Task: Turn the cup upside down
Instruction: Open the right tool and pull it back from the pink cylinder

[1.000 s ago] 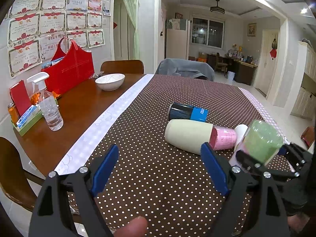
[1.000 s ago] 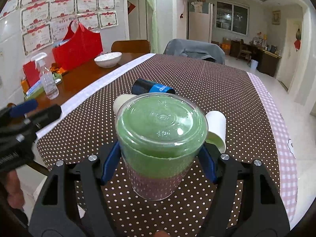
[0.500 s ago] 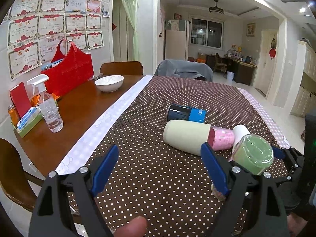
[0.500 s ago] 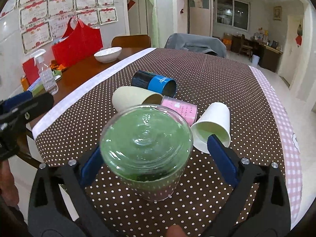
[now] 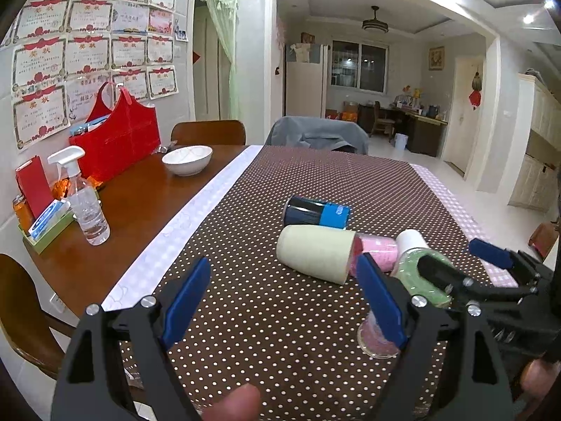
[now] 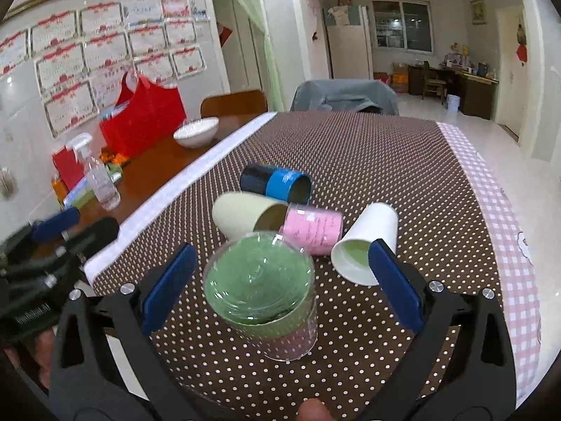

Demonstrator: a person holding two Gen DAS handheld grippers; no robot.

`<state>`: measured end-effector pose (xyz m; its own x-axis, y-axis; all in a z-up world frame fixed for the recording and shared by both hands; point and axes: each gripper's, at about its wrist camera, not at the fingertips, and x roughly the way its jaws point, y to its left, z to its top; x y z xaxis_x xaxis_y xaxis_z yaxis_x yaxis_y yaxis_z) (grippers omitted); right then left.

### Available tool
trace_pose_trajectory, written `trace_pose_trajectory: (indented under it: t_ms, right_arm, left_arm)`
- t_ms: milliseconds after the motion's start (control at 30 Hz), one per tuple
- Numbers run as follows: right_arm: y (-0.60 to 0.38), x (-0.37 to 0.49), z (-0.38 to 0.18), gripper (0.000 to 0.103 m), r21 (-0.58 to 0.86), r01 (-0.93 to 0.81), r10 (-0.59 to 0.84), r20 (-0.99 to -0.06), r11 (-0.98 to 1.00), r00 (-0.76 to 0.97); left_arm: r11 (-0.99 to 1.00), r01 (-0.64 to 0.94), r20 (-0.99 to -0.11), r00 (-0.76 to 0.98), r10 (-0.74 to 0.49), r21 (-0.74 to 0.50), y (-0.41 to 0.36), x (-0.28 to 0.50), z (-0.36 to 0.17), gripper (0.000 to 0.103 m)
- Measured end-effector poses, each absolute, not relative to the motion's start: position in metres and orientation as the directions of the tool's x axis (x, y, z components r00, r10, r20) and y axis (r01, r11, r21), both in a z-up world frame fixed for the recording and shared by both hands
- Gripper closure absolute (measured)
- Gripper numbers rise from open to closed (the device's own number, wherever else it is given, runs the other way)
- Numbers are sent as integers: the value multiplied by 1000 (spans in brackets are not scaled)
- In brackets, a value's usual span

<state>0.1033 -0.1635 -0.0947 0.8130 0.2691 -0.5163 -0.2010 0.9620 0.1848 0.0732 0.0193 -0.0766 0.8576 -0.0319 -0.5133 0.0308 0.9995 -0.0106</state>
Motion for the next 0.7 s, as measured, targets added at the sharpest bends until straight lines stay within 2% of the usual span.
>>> trace_pose_trajectory:
  t_ms: [467, 700]
  right_arm:
    - [-196, 70, -46, 6, 220, -100, 193, -459, 970, 867]
    - [-199, 40, -19, 6, 179, -77, 146, -413, 981, 899]
  left_arm:
    - [997, 78, -448, 892, -68, 2, 2, 42, -42, 19]
    - [996, 89, -411, 908, -74, 17, -1, 25, -23, 19]
